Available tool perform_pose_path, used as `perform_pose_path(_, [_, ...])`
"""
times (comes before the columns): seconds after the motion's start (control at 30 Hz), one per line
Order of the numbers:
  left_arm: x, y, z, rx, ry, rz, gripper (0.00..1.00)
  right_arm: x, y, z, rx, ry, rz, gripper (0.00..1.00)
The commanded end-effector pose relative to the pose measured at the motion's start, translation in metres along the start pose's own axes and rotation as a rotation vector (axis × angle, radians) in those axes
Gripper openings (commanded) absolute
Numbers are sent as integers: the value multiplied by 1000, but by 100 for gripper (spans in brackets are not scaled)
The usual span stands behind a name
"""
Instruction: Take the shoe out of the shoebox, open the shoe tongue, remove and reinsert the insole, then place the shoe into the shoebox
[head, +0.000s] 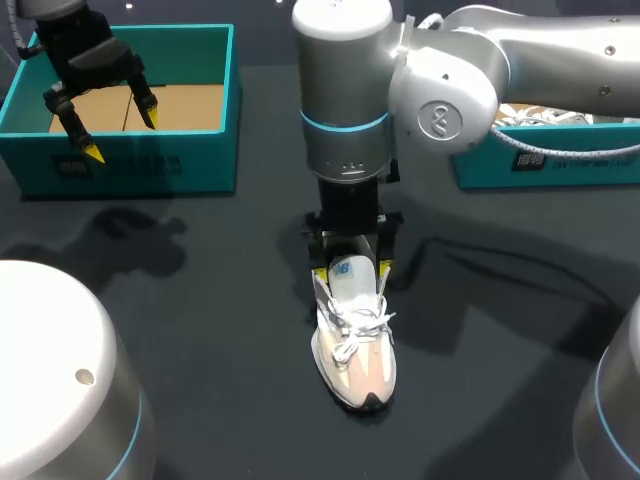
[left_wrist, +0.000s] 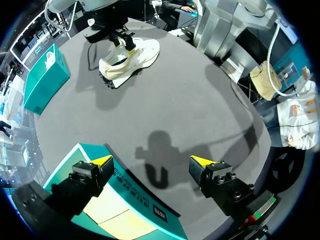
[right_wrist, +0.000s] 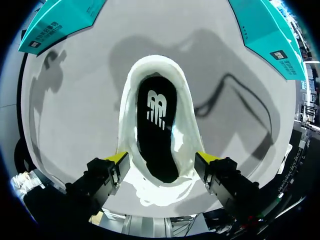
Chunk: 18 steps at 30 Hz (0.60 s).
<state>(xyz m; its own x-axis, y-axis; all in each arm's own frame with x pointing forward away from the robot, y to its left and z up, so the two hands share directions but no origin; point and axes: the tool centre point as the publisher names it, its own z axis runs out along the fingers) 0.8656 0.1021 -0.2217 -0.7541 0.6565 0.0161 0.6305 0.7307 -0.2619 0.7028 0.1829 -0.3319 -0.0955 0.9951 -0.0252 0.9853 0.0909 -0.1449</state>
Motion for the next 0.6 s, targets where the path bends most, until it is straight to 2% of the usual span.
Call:
perform_pose_path(0.03, [0,0,-1,-2,2,1,100,-6,-8,3,-9,26,-5,84])
perform_pose_path(0.33, [0,0,-1,-2,2,1,100,-9,-37,1,-5,42,20,89])
perform_pose_path(0.6, [0,0,-1,-2,2,1,100,-7,-61,-9,-14,44,27,82])
